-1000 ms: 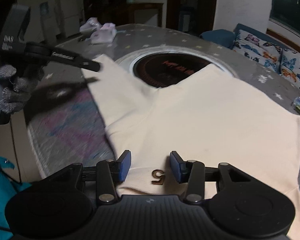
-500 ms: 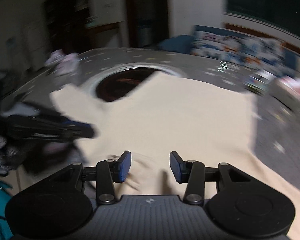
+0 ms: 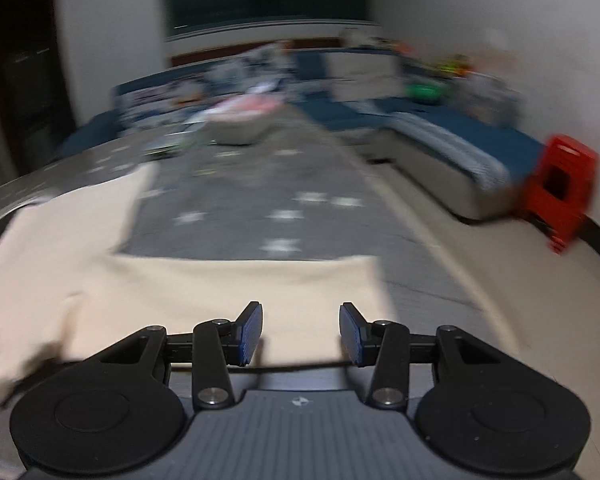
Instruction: Fold clothes
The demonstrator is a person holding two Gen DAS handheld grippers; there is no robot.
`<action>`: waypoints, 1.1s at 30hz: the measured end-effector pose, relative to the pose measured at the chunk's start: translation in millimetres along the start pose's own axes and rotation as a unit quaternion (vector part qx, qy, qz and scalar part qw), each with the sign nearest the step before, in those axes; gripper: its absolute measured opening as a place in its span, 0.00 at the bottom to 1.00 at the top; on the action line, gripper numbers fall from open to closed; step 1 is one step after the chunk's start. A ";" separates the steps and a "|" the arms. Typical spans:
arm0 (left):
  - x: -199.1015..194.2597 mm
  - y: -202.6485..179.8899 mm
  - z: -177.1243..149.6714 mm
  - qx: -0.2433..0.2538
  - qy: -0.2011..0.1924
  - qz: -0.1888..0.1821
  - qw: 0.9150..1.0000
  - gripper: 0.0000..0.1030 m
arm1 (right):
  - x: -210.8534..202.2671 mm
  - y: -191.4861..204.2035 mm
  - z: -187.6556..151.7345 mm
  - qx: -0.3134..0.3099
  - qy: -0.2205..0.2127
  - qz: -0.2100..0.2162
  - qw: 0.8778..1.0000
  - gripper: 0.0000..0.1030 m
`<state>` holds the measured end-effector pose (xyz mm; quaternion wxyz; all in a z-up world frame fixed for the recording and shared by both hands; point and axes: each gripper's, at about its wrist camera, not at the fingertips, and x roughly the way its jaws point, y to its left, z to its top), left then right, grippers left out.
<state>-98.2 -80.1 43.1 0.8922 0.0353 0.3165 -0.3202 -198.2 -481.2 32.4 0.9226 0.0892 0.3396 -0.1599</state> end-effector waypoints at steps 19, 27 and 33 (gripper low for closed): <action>73.9 -90.4 7.2 0.099 0.053 -0.106 0.988 0.09 | 34.8 -10.9 34.7 -0.055 -0.031 -0.029 0.998 0.09; 74.8 -96.7 -0.1 0.117 0.055 -0.118 0.985 0.11 | 77.2 -7.7 38.3 -0.068 -0.005 -0.039 0.997 0.11; 74.0 -94.5 3.4 0.106 0.052 -0.114 0.986 0.16 | 64.9 -12.8 40.0 -0.044 -0.016 -0.031 0.998 0.24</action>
